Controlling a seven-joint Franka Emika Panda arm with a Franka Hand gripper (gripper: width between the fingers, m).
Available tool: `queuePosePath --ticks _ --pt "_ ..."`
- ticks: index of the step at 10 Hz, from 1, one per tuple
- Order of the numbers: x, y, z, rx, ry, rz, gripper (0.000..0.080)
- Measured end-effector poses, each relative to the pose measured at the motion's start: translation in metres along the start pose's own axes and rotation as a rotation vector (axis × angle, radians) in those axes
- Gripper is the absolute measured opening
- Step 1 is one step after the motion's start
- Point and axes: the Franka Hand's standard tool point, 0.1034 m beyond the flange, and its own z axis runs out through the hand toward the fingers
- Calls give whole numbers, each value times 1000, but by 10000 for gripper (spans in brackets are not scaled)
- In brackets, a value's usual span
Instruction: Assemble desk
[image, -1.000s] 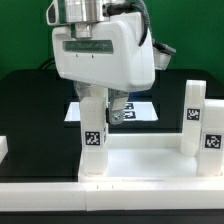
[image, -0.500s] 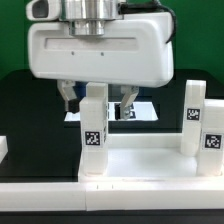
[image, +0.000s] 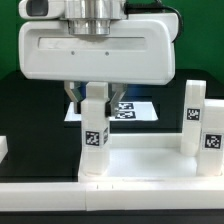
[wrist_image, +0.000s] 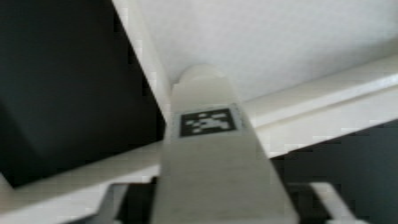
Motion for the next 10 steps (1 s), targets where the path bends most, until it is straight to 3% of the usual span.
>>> queuePosePath --ticks 1,4,5,7,9,10 --pt "0 0 0 0 0 110 284" --pt "-4 -5 0 -14 -3 634 284" --pt "-3 -4 1 3 -5 798 284" --pt "-1 -2 2 60 3 1145 284" --pt "0 2 1 65 -3 1219 284" --pt "0 2 1 66 -1 1191 367"
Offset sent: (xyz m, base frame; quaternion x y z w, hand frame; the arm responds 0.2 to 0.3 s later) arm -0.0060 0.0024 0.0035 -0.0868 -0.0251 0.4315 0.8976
